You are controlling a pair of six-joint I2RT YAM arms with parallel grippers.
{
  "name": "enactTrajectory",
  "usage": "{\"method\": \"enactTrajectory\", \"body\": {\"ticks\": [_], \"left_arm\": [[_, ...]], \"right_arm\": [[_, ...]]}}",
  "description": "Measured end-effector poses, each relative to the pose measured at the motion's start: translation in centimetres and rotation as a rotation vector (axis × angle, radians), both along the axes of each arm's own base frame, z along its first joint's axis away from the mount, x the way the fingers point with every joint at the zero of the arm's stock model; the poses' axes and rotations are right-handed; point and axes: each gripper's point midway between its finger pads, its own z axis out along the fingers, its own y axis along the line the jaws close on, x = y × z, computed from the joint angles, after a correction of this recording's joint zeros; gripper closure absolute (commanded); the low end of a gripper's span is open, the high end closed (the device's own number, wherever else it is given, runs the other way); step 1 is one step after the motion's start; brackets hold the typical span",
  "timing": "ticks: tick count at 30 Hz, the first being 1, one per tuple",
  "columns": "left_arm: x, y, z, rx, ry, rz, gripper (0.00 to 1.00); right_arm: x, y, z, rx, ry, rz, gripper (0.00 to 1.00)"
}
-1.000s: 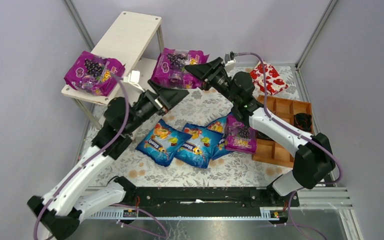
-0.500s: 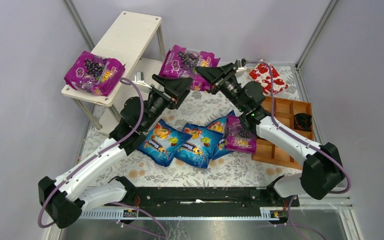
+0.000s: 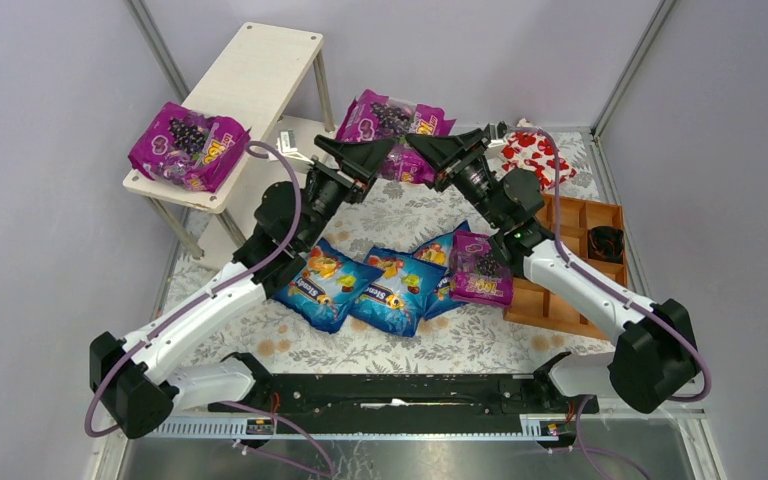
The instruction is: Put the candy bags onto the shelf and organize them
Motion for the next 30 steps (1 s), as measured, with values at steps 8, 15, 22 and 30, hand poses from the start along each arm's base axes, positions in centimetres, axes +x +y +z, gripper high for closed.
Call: {"method": "enactTrajectory", "body": {"ticks": [8, 15, 22, 30], "left_arm": [[0.1, -0.8, 0.0, 0.017, -0.030, -0.013, 0.16], [0.2, -1.0, -0.1, 0.049, -0.049, -0.009, 0.20], [0.6, -1.3, -0.1, 0.057, -0.051, -0.005, 0.36], [0.7, -1.3, 0.1, 0.057, -0.052, 0.007, 0.54]], "right_arm": [[-0.5, -0.6, 0.3, 0.005, 0.008, 0.001, 0.52], [-0.5, -0.6, 0.0, 0.014, 0.031, 0.015, 0.52], [-0.4, -0.9, -0.1, 0.016, 0.041, 0.012, 0.51], [-0.6, -0.9, -0.4, 0.003, 0.057, 0.016, 0.46]]}}
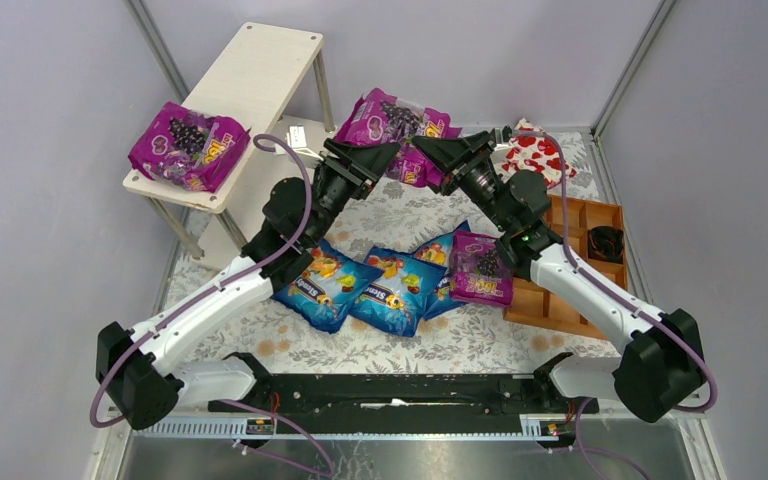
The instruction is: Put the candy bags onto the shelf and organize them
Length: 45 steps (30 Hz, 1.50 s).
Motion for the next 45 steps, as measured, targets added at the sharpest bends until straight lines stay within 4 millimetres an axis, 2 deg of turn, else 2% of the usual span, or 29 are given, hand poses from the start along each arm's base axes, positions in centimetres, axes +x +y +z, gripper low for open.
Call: {"method": "enactTrajectory", "body": {"ticks": [3, 6, 10, 14, 16, 18, 23, 27, 30, 35, 37, 41, 45], "left_arm": [[0.0, 0.1, 0.1, 0.001, -0.003, 0.005, 0.59], [0.0, 0.1, 0.2, 0.005, -0.007, 0.008, 0.69], [0.0, 0.2, 0.5, 0.029, -0.013, 0.019, 0.67], [0.2, 0.4, 0.9, 0.058, -0.015, 0.032, 0.66], [0.5, 1.0, 1.4, 0.074, -0.016, 0.047, 0.67], [1.0, 1.8, 2.1, 0.080, -0.019, 0.067, 0.68], [3.6, 5.6, 3.9, 0.084, -0.016, 0.126, 0.69], [6.7, 10.1, 6.4, 0.099, -0.010, 0.169, 0.69], [8.6, 13.4, 8.3, 0.117, -0.013, 0.194, 0.69], [10.6, 18.6, 10.1, 0.154, 0.001, 0.198, 0.71], [10.9, 20.5, 9.9, 0.159, 0.020, 0.190, 0.71], [11.8, 23.6, 9.6, 0.166, 0.055, 0.179, 0.70], [12.6, 25.7, 8.4, 0.173, 0.098, 0.174, 0.69]], "right_arm": [[-0.1, 0.0, 0.0, -0.005, -0.002, -0.001, 0.41], [-0.2, -0.2, 0.2, -0.006, -0.009, -0.003, 0.35], [-0.3, -0.3, 0.2, -0.011, -0.016, 0.004, 0.28], [-0.3, -0.4, 0.5, -0.030, -0.034, 0.015, 0.14], [-0.2, -0.9, 0.6, -0.049, -0.040, -0.001, 0.04], [-0.1, -1.9, 0.7, -0.078, -0.043, -0.031, 0.00], [-1.2, -5.1, 1.8, -0.182, -0.088, -0.146, 0.00], [-3.1, -8.1, 4.2, -0.280, -0.174, -0.274, 0.00], [-4.7, -10.2, 5.2, -0.345, -0.226, -0.365, 0.00], [-5.6, -12.2, 4.3, -0.445, -0.235, -0.449, 0.00], [-5.3, -12.3, 3.5, -0.476, -0.226, -0.455, 0.00], [-4.3, -11.9, 0.7, -0.552, -0.171, -0.439, 0.00], [-3.3, -11.3, -1.8, -0.604, -0.124, -0.410, 0.00]]}}
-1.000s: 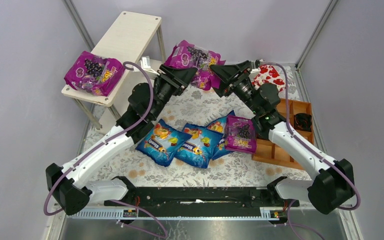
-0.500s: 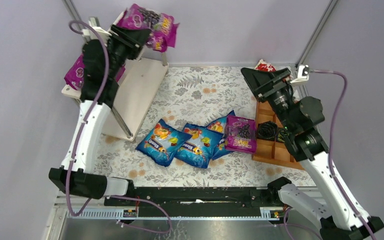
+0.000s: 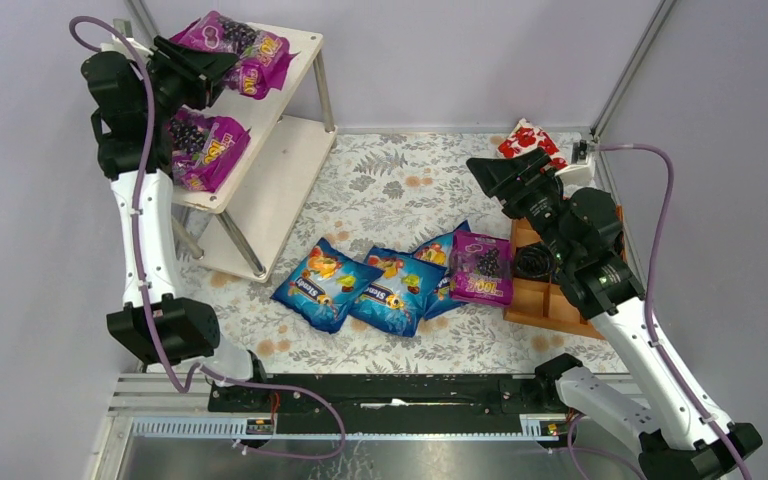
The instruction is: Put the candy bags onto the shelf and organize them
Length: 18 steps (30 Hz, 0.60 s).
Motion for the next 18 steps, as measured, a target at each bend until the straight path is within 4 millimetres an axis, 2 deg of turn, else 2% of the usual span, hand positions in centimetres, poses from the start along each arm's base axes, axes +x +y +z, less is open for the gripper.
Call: {"method": "enactTrajectory", "body": {"ticks": [10, 18], "left_arm": [[0.6, 2.1, -3.2, 0.060, 0.104, 0.012, 0.64], [0.8, 2.5, -4.1, 0.079, 0.139, 0.027, 0.62]], "right_arm": [[0.0, 0.5, -1.5, -0.017, 0.030, 0.025, 0.00], [0.3, 1.0, -2.5, -0.027, 0.053, 0.043, 0.00]]}}
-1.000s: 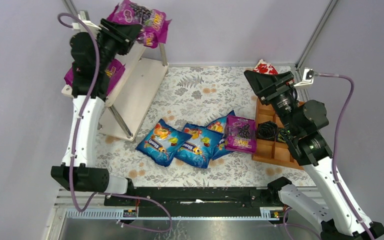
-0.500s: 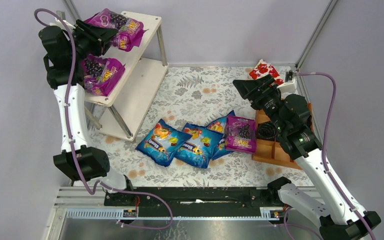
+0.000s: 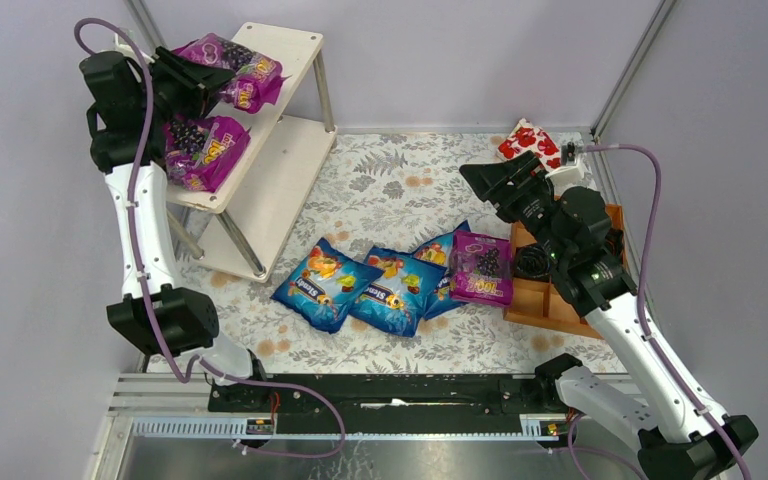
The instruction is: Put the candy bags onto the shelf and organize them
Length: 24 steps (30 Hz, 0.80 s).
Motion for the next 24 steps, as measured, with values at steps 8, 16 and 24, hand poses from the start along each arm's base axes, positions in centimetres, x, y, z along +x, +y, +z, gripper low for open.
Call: {"method": "enactTrajectory", "body": {"ticks": [8, 16, 24], "left_arm": [[1.1, 0.7, -0.6, 0.001, 0.015, 0.020, 0.58], [2.8, 1.2, -1.5, -0.010, 0.037, 0.021, 0.50], [2.9, 1.4, -0.7, -0.021, 0.021, 0.024, 0.41]], "right_arm": [[0.0, 0.0, -0.2, -0.002, 0.004, 0.000, 0.00], [0.0, 0.0, -0.2, -0.002, 0.005, 0.000, 0.00], [0.0, 0.0, -0.2, -0.002, 0.005, 0.000, 0.00]]}}
